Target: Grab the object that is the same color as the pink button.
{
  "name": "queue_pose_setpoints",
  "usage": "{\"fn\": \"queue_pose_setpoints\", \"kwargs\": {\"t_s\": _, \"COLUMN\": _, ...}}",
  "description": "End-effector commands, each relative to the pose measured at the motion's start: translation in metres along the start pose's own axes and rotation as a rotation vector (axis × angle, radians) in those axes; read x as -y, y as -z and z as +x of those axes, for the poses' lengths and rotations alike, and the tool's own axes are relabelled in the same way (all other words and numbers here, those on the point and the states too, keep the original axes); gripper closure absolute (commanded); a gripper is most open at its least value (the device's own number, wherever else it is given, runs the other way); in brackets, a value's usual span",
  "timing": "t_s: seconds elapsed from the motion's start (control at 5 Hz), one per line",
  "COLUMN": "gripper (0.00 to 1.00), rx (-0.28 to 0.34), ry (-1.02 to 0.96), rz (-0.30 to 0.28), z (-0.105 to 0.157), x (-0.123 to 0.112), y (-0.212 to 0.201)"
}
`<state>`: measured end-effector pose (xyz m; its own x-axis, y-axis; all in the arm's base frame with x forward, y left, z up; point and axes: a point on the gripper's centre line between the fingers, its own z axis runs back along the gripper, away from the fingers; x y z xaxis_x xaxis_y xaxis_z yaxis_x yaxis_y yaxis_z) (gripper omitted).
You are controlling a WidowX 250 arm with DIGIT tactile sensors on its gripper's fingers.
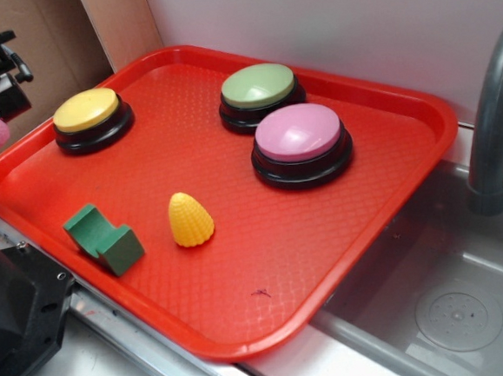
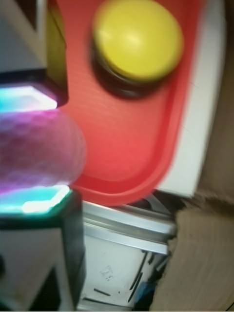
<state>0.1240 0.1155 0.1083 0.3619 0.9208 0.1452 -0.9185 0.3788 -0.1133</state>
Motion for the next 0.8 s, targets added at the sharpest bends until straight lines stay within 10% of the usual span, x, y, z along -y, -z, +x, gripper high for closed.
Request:
{"fn": "queue_pose_setpoints", "kwargs": {"t_s": 0.0, "gripper": 1.00, "rx": 0.056, "ry": 0.375, "rz": -0.139, "z": -0.021, "x": 0.034, "y": -0.051}}
{"fn": "queue_pose_setpoints", "kwargs": {"t_s": 0.6, "gripper": 1.00, "rx": -0.002, "ry": 0.543, "rz": -0.156, "z": -0.034, "x": 0.085, "y": -0.055}}
